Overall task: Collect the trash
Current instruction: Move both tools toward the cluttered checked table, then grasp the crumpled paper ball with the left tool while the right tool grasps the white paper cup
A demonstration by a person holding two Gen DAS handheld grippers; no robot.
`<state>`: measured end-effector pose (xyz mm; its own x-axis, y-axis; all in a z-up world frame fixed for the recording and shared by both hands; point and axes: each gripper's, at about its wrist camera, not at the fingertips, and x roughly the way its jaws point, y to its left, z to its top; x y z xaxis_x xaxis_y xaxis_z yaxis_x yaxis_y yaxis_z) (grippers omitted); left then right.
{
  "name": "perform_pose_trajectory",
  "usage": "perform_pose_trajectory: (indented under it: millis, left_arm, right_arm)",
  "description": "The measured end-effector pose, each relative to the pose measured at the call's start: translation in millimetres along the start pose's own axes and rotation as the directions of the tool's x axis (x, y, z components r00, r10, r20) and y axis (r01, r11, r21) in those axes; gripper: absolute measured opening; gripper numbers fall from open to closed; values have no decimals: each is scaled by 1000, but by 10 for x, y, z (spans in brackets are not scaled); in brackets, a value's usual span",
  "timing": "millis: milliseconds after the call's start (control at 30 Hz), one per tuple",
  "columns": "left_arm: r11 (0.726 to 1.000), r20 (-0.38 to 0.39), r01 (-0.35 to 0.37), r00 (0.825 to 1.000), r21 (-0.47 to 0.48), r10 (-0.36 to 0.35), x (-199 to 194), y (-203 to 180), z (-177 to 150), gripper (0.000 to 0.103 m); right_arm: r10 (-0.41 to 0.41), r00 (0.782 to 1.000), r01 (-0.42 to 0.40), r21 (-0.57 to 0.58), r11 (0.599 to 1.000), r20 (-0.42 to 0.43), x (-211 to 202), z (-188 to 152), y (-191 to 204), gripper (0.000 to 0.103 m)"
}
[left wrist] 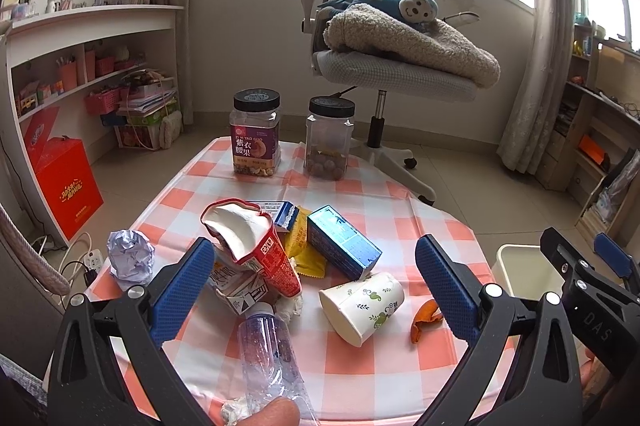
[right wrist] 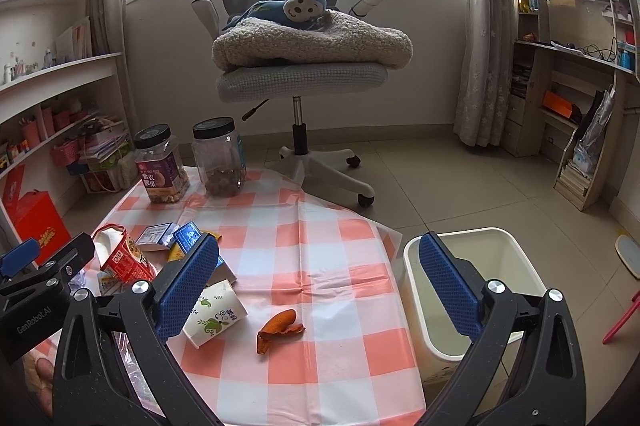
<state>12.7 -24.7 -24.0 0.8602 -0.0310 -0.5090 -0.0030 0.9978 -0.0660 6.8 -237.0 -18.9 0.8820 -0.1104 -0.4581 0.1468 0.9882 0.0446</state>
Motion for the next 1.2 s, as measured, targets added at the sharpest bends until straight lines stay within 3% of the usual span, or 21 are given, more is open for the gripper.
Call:
perform_pose_trajectory:
  millis: [933,1067,1200]
  left_arm:
    - [1000,-16,22,1000,3,-22,41,-111,12,98]
    - [999,-71,-47,996,-15,46,175,-28,27,98]
    - [988,-160,-145,978,-58,134,380,309,151,98]
  right_arm:
    - [-24,1000,24,14,1000,-15,1,25,-125,96]
    - [-13,998,15,25,1000,-67,85,17,-152,96]
    - [-18,987,19,3,1000,-158,255,-5,-162,96]
